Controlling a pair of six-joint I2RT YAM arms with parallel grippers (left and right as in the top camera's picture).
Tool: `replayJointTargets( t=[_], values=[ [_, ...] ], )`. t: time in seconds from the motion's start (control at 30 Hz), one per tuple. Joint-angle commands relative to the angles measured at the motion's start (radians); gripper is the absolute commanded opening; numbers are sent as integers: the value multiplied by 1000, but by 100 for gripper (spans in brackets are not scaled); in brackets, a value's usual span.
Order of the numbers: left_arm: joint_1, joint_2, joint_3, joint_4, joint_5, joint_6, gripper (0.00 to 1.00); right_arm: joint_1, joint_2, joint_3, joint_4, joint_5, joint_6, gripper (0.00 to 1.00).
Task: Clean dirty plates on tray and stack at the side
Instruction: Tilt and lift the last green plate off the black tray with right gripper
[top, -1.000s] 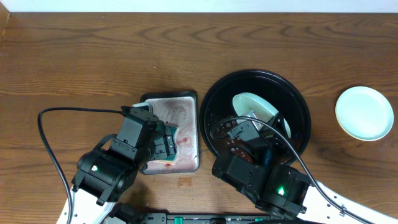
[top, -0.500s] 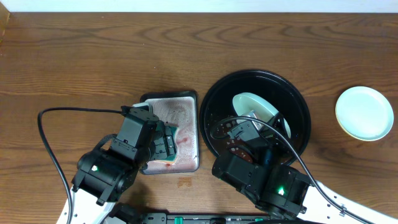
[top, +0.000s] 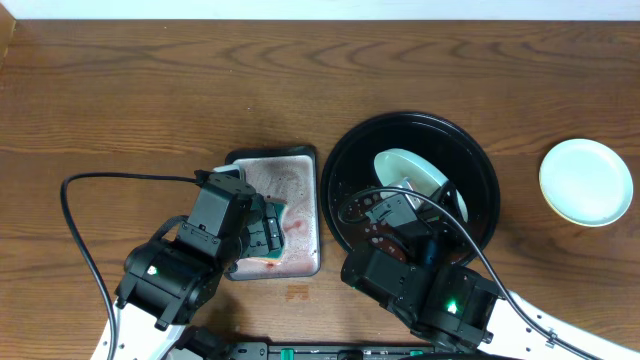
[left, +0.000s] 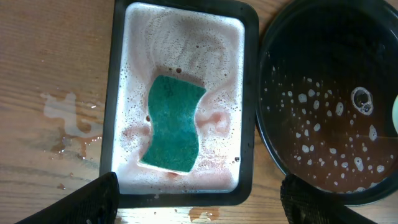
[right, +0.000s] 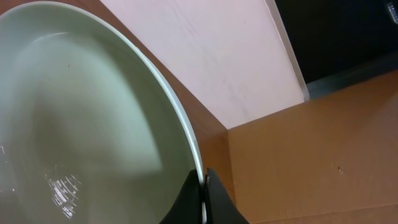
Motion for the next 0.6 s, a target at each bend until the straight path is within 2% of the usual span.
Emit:
replayJointTargets(
  t=[0.0, 0.57],
  values=[
    [4, 0, 6, -2, -2, 10, 83, 7, -10, 0, 0, 44, -3, 1],
    [4, 0, 6, -2, -1, 10, 84, 6, -10, 0, 6, -8, 19, 1]
  ],
)
